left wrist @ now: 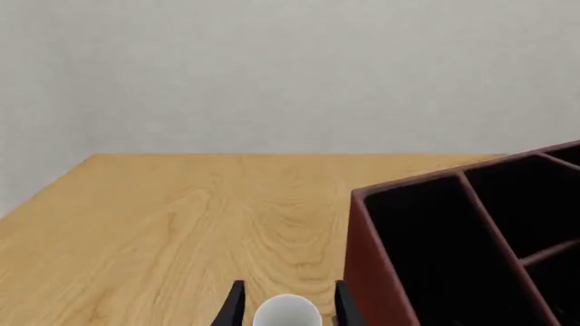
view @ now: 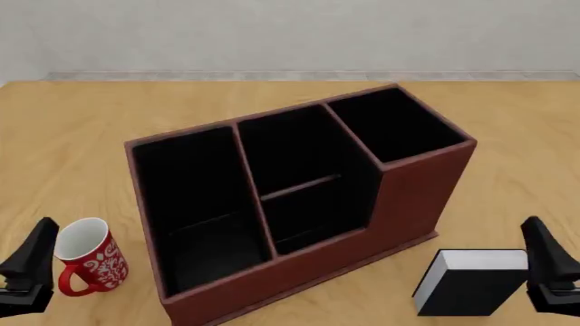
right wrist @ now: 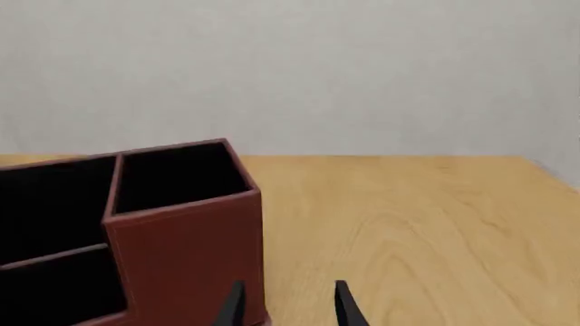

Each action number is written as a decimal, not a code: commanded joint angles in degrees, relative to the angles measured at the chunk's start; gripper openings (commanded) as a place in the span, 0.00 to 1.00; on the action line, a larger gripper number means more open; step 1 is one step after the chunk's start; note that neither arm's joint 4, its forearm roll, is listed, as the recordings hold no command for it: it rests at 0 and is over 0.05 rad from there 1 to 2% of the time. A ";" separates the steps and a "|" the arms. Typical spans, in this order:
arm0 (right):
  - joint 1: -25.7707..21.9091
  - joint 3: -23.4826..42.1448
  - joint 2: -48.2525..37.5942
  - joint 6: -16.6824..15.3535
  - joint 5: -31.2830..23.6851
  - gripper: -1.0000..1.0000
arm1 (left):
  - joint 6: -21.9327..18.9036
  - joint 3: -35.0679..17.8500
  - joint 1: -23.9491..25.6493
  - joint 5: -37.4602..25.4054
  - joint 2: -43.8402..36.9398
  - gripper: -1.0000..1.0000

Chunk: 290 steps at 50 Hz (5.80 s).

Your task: Pick up the book and place it in the right compartment of the caddy.

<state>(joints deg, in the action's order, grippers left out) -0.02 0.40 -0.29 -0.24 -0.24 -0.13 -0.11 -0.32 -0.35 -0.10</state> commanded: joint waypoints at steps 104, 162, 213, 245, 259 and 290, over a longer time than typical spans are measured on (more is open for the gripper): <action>-14.64 66.72 -42.10 -60.72 -69.66 1.00 | -4.22 -2.52 1.07 -2.59 0.01 1.00; -11.38 53.33 -50.04 -49.75 -69.66 1.00 | -4.68 -0.69 2.77 -3.32 -0.21 1.00; -19.67 48.54 -54.19 -38.47 -69.66 1.00 | -5.53 -0.05 2.59 -4.05 -0.29 1.00; -18.89 49.24 -55.87 -38.06 -69.66 1.00 | -5.91 0.08 2.45 -5.15 0.04 1.00; -19.41 49.45 -57.62 -36.28 -69.64 1.00 | -5.86 0.11 2.60 -5.77 0.04 1.00; -20.37 43.33 -59.71 -33.33 -62.03 1.00 | -5.62 0.09 1.64 -5.98 0.05 1.00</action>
<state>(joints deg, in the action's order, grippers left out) -19.92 45.79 -59.17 -34.59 -65.14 -5.83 -0.03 1.65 -6.26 -0.08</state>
